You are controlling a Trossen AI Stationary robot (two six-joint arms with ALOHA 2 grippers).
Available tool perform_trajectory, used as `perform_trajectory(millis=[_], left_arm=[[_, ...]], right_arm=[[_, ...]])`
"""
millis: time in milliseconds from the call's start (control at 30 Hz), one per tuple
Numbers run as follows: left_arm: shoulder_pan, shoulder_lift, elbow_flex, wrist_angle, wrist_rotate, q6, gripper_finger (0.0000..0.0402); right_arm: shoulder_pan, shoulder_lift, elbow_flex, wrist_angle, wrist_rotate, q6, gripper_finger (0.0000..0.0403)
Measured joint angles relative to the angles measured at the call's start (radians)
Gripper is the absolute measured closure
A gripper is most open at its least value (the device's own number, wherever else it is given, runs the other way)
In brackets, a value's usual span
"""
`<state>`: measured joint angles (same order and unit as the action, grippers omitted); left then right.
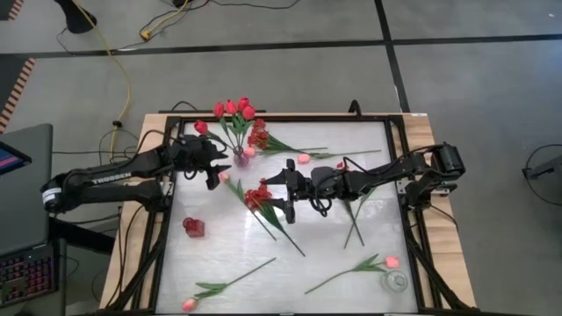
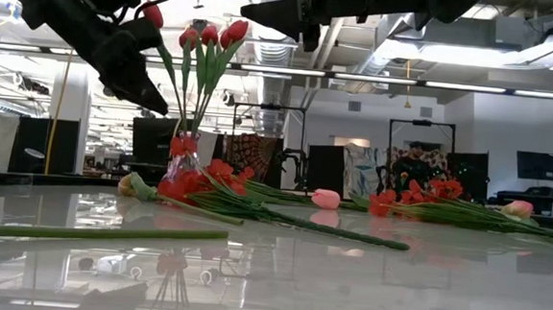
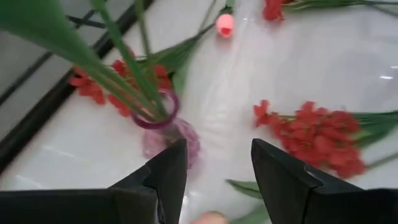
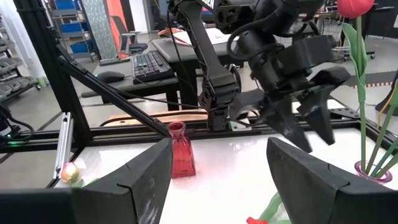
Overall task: Sort flowers into vase by color
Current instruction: Put the pink tulip into the red vase
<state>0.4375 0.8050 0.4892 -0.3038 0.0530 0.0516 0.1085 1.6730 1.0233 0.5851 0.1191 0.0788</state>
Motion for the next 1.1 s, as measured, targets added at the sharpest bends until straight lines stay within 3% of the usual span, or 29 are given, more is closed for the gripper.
perform_trajectory(millis=[200, 533, 1000, 1100], left_arm=[[-0.108, -0.021, 0.000, -0.019, 0.099, -0.123, 0.0234], [-0.381, -0.097, 0.039, -0.030, 0.085, -0.274, 0.0234], [-0.797, -0.105, 0.092, -0.151, -0.264, -0.420, 0.0269], [-0.856, -0.105, 0.092, -0.165, -0.316, -0.443, 0.0277]], right_arm=[[-0.002, 0.000, 0.000, -0.003, 0.007, 0.001, 0.0117], [-0.003, 0.000, 0.000, -0.023, 0.012, 0.002, 0.0117], [0.094, 0.000, 0.000, -0.098, 0.024, 0.085, 0.0117], [0.124, 0.001, 0.032, -0.209, 0.068, 0.122, 0.0117]])
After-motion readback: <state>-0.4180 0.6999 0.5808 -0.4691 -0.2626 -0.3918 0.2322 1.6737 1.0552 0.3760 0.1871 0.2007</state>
